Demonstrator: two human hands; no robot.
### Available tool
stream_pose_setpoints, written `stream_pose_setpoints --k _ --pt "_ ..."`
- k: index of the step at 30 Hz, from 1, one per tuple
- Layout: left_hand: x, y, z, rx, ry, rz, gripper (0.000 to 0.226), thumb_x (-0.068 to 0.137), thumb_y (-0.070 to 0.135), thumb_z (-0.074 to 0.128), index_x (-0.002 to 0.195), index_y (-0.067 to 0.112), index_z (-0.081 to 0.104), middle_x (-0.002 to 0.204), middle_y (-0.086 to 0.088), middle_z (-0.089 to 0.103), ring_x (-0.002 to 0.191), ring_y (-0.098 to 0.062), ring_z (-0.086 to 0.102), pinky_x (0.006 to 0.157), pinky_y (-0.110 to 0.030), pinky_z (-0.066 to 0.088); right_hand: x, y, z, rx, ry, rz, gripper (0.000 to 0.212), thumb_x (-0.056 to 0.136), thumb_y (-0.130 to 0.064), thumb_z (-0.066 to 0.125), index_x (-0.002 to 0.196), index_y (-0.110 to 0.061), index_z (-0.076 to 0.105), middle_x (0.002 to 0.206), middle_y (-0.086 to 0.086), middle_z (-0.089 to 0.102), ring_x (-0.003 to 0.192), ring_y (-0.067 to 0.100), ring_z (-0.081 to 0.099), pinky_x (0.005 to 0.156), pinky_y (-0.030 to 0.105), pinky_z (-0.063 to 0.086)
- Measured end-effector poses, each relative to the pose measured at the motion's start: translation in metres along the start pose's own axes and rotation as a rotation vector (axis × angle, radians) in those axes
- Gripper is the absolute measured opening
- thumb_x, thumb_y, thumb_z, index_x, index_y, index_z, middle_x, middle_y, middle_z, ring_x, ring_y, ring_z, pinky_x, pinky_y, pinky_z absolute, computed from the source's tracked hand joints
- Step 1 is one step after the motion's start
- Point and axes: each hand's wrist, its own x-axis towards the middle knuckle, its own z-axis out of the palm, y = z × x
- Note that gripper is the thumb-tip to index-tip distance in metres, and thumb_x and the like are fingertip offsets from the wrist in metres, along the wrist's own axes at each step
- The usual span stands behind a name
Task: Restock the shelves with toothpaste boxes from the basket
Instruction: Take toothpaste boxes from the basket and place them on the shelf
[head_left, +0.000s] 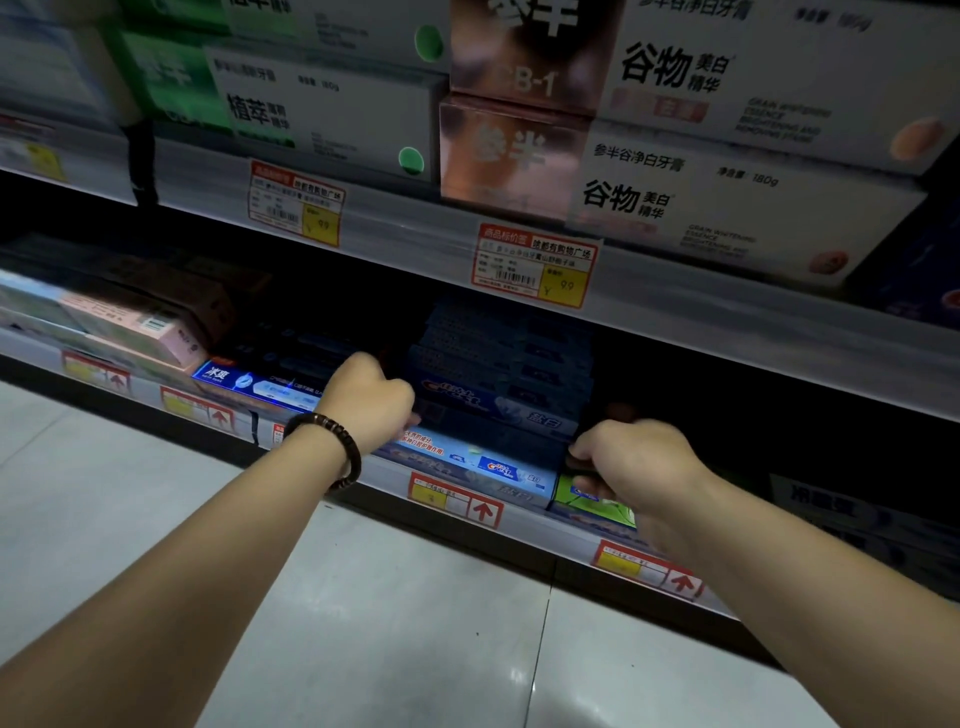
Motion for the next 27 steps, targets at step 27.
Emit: stream_pose_setpoints --k 27 --pt "0.01 0.001 0.012 -0.042 -0.079 -0.037 0.016 0.099 0.003 0.054 0.11 -0.004 0.063 0.085 -0.015 0.079 0.06 -0.011 0.074 0.062 -0.027 0.06 0.01 0.005 0.005 0.018 -0.049 -0.009 0.005 0.09 0.003 0.071 0.094 0.0 0.07 0.1 0.018 0.075 0.095 0.034 0.073 0.103 0.053 0.057"
